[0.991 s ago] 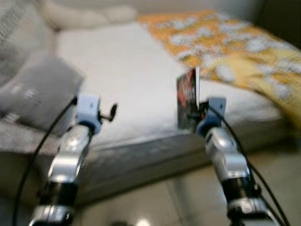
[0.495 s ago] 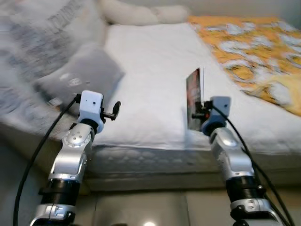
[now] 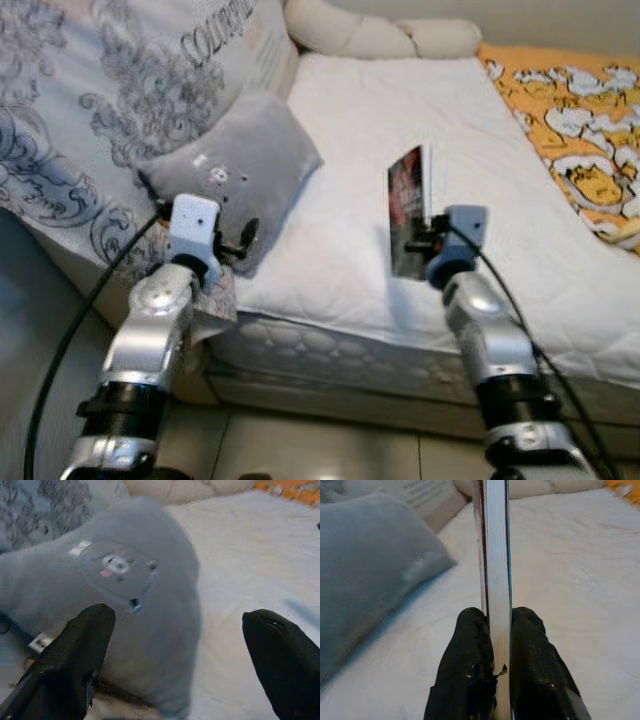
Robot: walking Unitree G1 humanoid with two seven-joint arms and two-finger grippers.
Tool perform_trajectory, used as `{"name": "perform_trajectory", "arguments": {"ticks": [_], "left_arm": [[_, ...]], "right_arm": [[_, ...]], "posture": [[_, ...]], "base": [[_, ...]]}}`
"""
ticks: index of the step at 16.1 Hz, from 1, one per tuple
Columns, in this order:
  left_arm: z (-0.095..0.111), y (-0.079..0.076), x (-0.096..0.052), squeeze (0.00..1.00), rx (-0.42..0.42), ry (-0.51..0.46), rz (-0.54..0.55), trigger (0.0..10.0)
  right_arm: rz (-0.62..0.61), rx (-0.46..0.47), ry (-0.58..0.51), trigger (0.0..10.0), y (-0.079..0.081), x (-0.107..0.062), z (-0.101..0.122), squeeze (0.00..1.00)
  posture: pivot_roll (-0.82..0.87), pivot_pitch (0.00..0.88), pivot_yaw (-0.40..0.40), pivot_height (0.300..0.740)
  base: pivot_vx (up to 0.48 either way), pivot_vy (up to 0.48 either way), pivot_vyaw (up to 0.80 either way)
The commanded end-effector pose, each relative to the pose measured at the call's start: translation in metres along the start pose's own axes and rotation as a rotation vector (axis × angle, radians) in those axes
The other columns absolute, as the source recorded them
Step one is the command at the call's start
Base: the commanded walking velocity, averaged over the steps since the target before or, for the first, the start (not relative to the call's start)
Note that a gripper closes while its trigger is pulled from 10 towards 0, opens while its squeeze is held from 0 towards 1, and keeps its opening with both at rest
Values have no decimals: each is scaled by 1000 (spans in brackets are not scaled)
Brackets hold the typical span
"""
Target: Clean up the room
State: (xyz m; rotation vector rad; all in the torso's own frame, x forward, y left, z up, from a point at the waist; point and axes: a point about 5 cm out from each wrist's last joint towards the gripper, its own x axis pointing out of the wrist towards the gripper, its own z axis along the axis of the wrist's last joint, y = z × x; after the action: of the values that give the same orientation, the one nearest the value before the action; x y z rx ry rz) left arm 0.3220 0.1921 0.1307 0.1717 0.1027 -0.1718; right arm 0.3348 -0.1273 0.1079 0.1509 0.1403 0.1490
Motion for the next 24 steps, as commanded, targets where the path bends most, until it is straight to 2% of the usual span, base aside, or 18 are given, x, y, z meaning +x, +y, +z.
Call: {"name": "perform_trajectory", "arguments": {"ticks": [1, 24], "left_arm": [[6, -7, 3, 0, -23, -21, -28, 10000], [3, -7, 3, 0, -29, 1, -53, 10000]], "right_arm": [[13, -10, -42, 10000, 0, 2, 13, 0], [71, 19, -29, 10000, 9, 3, 11, 0]], "posture": [[28, 0, 10, 740], [30, 0, 12, 740]], "base": [[292, 0, 0], [317, 0, 0]]}}
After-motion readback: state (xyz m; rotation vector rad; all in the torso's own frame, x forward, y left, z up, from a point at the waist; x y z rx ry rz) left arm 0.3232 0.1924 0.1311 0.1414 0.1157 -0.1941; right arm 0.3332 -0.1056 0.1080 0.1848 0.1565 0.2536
